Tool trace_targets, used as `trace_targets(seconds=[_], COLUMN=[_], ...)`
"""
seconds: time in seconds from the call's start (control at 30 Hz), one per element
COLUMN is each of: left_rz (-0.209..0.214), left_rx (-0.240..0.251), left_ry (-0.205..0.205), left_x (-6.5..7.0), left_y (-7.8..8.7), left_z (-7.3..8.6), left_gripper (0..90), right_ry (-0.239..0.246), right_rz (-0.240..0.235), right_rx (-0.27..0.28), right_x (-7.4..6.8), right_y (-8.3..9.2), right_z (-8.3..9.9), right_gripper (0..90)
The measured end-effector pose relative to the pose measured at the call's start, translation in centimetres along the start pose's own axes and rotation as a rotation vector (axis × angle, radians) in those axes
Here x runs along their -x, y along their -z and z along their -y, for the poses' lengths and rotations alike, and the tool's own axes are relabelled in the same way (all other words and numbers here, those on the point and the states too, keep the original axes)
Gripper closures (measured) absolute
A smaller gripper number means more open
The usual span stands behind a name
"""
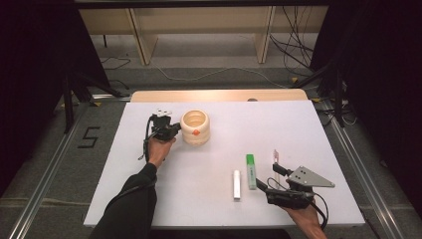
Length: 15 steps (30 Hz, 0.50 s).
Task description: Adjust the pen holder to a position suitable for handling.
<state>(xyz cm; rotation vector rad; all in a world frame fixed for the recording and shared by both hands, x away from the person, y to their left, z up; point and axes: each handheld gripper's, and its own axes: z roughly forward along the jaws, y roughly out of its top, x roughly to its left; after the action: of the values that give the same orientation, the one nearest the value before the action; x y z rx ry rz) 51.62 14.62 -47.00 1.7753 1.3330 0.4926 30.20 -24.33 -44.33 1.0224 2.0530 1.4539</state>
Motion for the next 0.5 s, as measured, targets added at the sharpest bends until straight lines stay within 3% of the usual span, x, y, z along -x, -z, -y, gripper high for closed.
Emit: trace_targets(seconds=[0.23, 0.5], left_rz=[0.016, 0.031], left_rx=[-0.014, -0.021], left_ry=[-0.046, -0.057], left_x=[2.0, 3.3], left_y=[-0.7, -1.2], left_z=[-0.4, -0.7], left_gripper=[89.2, 89.2], right_ry=[0.000, 0.004], right_rz=[-0.002, -0.001], right_rx=[0.001, -0.002], right_x=[0.0, 0.0], right_y=[0.0, 0.0], right_z=[0.0, 0.0], right_gripper=[22.5, 22.5])
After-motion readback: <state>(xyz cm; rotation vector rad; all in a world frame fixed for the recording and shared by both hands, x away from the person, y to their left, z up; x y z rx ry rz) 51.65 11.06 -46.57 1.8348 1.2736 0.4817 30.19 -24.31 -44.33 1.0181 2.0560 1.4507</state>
